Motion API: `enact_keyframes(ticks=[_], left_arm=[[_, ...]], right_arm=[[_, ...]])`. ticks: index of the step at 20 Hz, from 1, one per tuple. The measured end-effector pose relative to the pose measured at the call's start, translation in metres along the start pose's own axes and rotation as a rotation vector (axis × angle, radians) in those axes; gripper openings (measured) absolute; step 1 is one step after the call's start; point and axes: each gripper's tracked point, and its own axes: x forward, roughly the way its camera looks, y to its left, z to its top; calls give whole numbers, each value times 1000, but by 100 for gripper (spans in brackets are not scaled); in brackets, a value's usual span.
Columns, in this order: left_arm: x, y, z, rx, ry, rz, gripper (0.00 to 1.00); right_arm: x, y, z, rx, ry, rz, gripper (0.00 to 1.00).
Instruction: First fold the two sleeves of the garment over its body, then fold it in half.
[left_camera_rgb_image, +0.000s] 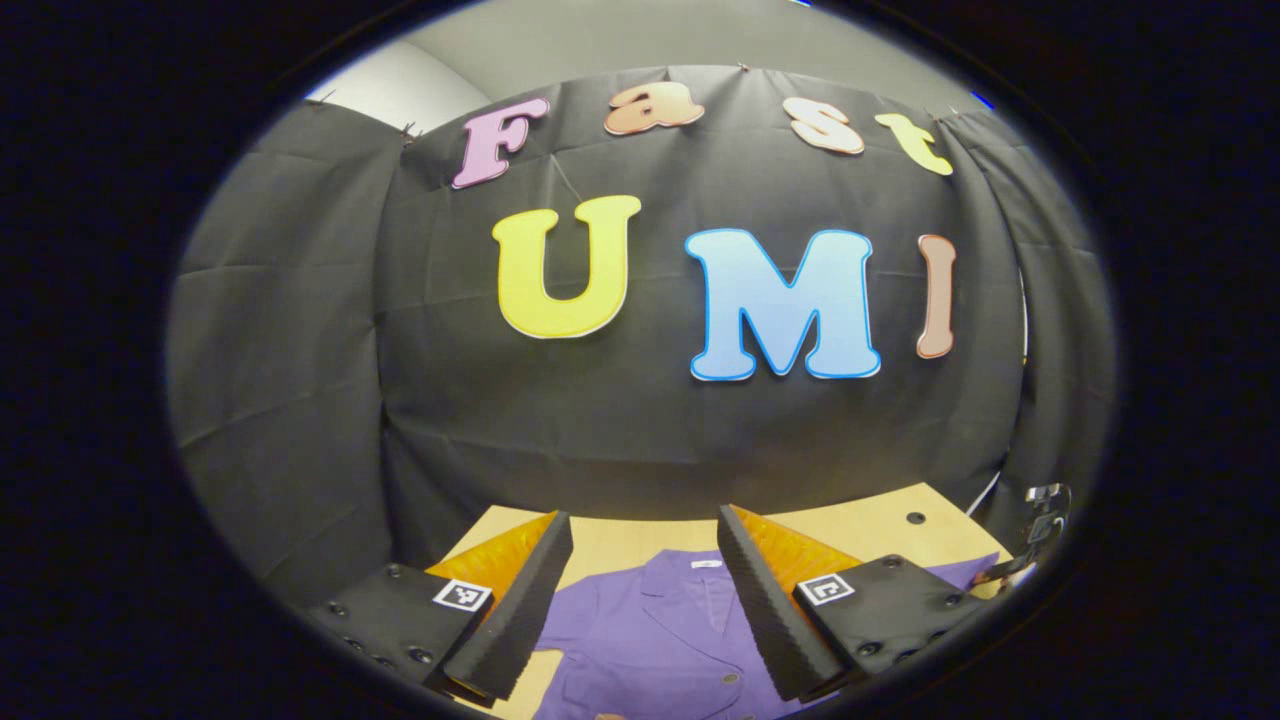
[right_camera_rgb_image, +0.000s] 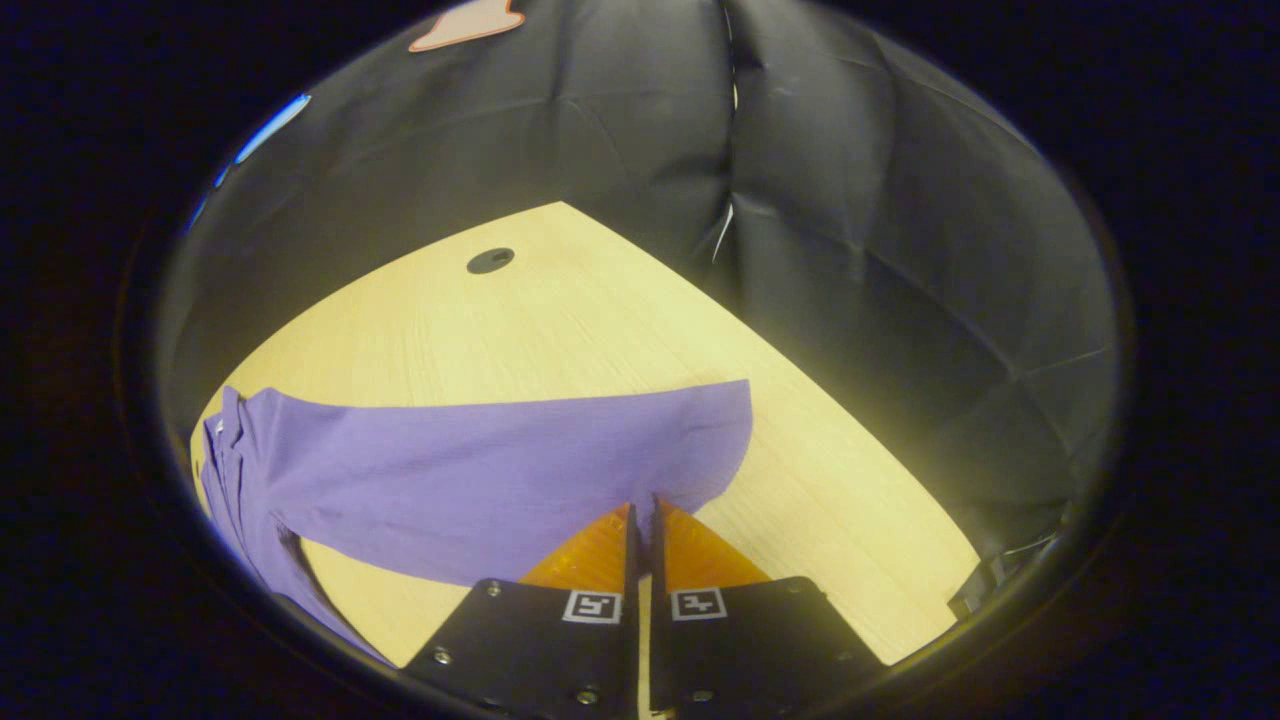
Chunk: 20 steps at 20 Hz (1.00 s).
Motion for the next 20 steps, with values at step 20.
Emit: enact_keyframes(ticks=[20], left_arm=[[-27,84,1,30,-49,25,98]], right_arm=[[-126,188,53,-22,-201,317,4]])
